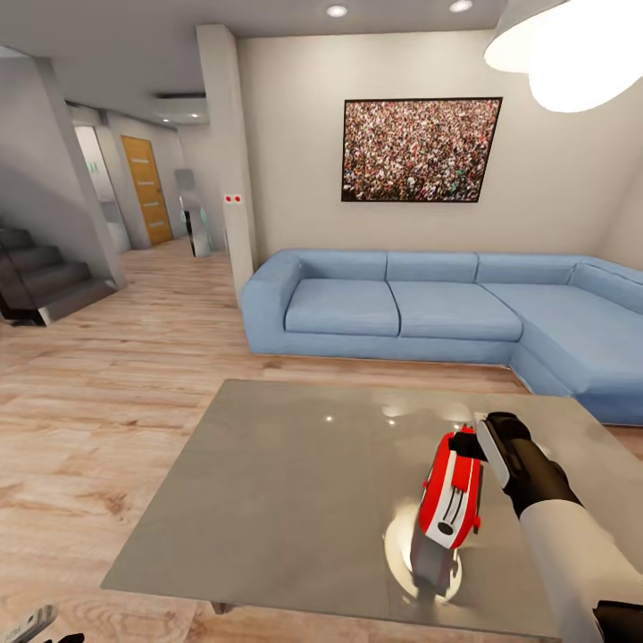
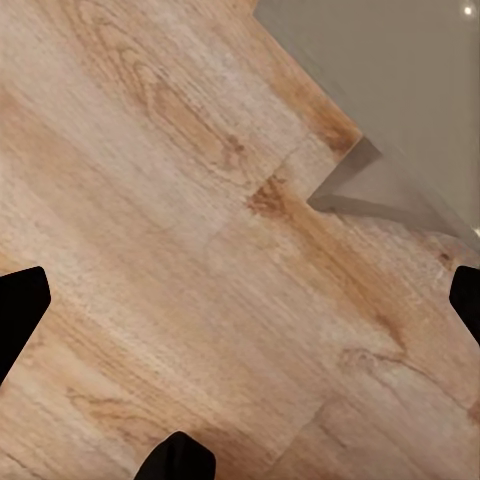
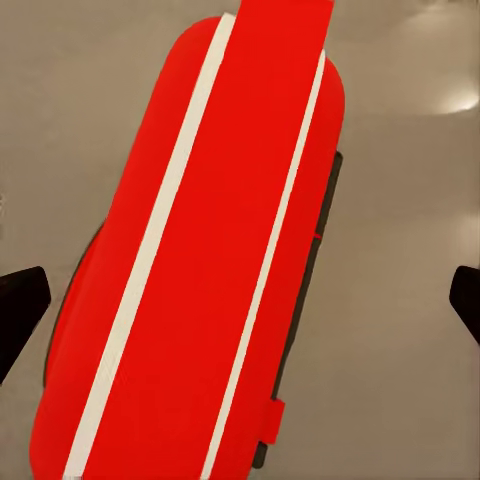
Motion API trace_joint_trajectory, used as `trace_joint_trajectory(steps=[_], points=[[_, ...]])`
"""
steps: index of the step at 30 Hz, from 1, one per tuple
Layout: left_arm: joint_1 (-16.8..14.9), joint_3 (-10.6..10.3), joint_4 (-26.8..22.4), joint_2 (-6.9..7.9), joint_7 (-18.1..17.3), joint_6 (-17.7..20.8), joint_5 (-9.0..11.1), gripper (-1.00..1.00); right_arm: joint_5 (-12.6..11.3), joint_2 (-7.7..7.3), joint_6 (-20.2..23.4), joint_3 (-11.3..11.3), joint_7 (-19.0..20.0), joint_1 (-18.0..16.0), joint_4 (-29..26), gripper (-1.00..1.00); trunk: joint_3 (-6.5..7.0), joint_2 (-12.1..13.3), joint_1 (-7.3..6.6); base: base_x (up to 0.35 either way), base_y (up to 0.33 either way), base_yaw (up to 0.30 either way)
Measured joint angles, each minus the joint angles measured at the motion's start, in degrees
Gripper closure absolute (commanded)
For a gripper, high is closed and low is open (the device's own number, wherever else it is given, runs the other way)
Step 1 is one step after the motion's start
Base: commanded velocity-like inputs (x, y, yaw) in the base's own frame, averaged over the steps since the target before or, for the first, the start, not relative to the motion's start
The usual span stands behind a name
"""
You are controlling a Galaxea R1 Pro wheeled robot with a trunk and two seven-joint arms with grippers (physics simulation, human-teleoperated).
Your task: Turn on the radio receiver that's on the table in the living room.
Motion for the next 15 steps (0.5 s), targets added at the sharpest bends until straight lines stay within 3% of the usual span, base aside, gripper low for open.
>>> trace_joint_trajectory(steps=[15], points=[[0.0,0.0,0.0,-0.17,0.0,0.0,0.0,-1.0,0.0,0.17,-0.2,0.3,0.4,-0.3,-0.7,-1.0,0.0,0.0,0.0,0.0,0.0,0.0]])
